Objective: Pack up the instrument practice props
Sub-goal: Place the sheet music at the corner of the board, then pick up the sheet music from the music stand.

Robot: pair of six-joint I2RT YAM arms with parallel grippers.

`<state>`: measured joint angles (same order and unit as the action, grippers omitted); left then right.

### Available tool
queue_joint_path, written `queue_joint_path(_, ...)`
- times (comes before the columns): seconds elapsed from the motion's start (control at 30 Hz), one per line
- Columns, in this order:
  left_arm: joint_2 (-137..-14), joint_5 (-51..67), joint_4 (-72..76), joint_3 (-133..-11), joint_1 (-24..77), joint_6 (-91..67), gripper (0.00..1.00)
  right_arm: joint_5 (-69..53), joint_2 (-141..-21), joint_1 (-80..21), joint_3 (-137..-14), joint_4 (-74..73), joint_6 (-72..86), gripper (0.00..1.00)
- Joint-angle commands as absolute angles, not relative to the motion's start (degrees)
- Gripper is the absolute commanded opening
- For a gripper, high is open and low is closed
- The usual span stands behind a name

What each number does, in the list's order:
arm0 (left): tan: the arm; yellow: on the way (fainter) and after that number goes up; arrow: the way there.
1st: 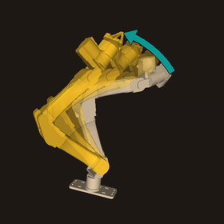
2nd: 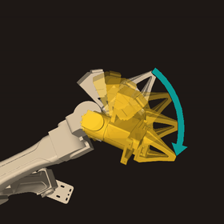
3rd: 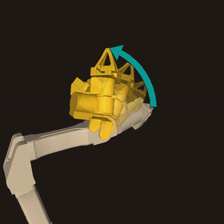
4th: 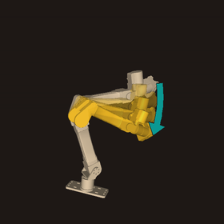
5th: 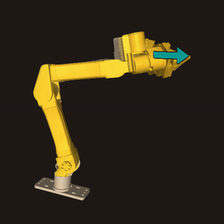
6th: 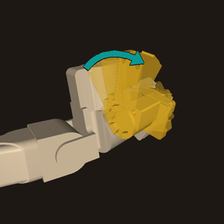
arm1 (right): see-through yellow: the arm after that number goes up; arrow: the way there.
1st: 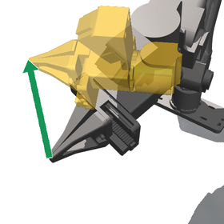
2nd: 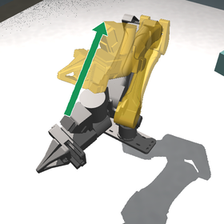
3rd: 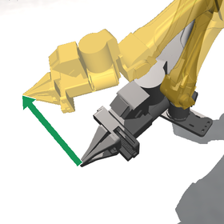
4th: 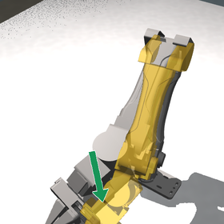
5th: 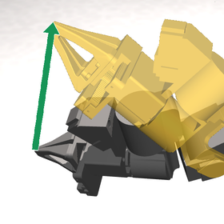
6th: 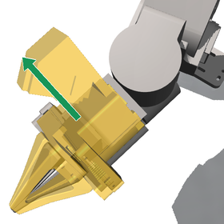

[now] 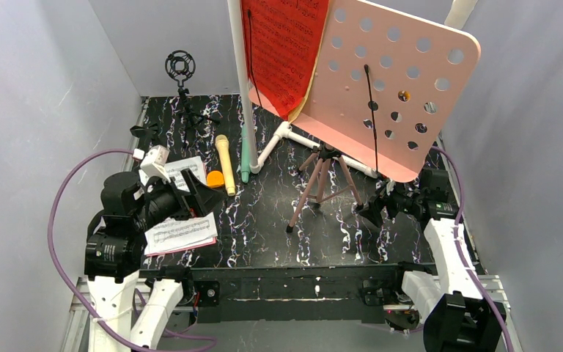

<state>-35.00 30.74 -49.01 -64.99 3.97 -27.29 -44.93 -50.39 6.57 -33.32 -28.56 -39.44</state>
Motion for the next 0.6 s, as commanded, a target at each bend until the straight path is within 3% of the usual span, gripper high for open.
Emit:
queue_joint_path(0.0,-36.1,36.4,-45.5,-67.5,5.2,-27.8,0.98,-46.0,-52.8,7.3,-34.9,-27.6,-40.2,1.0)
queue_joint_path(0.37,-38.8,39.5,-37.6,-72.8,7.9,-30.6,0.96,-52.7,-56.6,11.1,-37.5,-31.4,-39.2,1.0)
queue_joint_path(0.57,-43.0,37.4,-33.2,-77.2,13.1,-31.3,0.96,-49.7,-58.5,13.8,-39.3,-30.0,-35.3,1.0)
